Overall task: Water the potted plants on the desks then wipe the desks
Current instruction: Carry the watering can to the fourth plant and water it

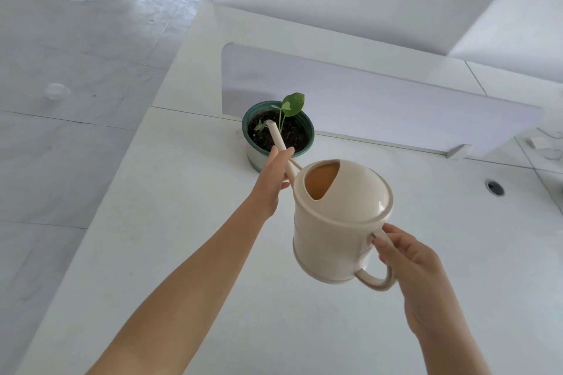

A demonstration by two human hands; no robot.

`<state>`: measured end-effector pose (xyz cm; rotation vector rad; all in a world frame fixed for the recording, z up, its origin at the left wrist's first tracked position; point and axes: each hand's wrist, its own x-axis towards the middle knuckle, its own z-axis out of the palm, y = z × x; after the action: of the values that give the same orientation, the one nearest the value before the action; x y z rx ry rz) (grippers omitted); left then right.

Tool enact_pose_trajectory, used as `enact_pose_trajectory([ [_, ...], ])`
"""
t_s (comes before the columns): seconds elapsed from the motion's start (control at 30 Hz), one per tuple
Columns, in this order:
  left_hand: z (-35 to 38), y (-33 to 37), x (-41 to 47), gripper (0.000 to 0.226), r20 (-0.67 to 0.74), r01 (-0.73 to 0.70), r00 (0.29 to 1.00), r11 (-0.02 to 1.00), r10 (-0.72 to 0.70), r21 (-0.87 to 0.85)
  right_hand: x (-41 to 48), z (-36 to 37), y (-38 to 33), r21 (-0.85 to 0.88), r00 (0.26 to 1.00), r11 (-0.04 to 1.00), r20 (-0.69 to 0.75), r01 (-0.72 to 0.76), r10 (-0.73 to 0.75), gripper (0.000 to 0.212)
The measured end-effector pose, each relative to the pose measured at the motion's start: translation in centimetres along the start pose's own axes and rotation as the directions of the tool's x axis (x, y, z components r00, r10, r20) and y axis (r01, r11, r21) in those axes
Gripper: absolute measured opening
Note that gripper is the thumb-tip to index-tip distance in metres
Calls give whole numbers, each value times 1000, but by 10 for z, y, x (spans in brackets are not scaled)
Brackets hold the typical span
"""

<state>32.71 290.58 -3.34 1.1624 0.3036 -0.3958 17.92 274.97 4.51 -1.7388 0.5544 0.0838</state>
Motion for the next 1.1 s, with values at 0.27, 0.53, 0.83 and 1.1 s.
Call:
enact_pose_trajectory([
  [0.27, -24, -24, -30, 51, -35, 59, 998, 995, -56, 79, -15, -4, 33, 17, 992, 992, -12, -126, 126, 16],
  [0.53, -56, -50, -87, 49, -114, 45, 993, 994, -33, 100, -37, -3, 64, -7, 977, 977, 11, -212, 212, 20],
  [0.83, -104, -71, -147, 39, -246, -4, 969, 999, 16, 46, -38, 16, 93, -193, 970, 958, 76, -212, 230, 12],
  [1.1, -126, -66, -179, 28, -354, -117, 928, 993, 114, 15, -35, 43, 99, -292, 965, 940, 137, -176, 223, 13],
])
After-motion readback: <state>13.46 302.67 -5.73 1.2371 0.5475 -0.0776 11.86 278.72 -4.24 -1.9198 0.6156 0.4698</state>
